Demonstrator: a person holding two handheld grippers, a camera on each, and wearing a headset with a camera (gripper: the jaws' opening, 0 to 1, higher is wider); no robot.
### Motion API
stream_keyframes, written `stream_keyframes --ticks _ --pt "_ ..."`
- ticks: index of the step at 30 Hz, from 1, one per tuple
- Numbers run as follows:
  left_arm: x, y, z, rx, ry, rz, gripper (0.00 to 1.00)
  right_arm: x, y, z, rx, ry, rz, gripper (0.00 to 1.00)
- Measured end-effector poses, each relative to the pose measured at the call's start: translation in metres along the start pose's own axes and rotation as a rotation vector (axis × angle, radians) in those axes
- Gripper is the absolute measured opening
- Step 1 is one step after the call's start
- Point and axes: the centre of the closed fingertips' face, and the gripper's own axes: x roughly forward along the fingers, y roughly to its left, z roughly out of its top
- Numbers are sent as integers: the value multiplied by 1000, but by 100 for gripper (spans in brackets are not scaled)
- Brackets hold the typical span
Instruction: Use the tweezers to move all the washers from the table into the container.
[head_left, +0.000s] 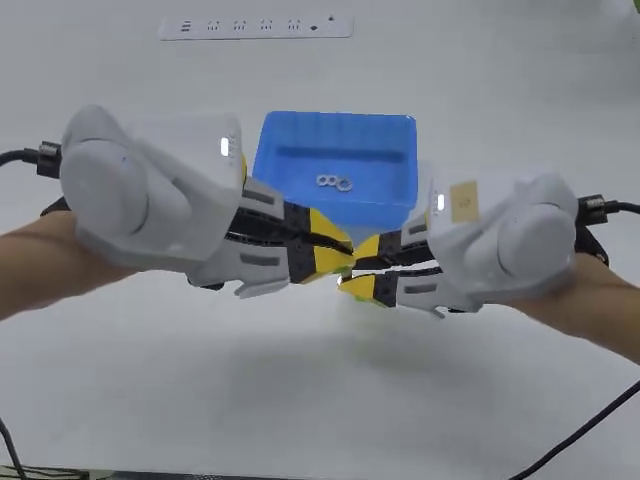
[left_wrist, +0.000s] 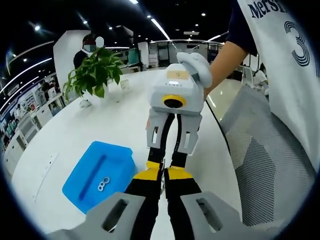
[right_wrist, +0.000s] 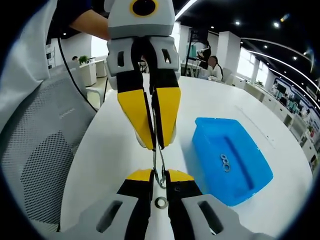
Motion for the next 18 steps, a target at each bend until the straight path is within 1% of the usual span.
stream_keyframes --ticks 2,4,5,10,12,15,16,17,18 --pt "0 -1 -2 -5 6 -2 7 1 1 -1 13 -2 4 11" --pt "-1 0 -3 -21 -1 -2 7 2 1 -2 24 -7 3 11" --pt "-1 1 -3 -13 -1 4 7 2 1 -2 26 -11 -1 11" --pt "-2 3 -4 -26 0 5 7 2 0 -2 18 -7 -3 11" --pt "-3 4 -4 -22 3 8 7 3 0 -3 16 0 -5 11" --pt "-3 3 -4 -30 5 1 7 2 -1 -2 25 -1 -7 12" --pt "-3 3 -4 -33 6 0 7 2 3 4 62 -34 14 14" --pt "-3 3 -4 -29 8 2 7 3 5 7 91 -48 31 17" --pt "-2 4 -4 -26 9 1 7 3 5 7 98 -47 29 18"
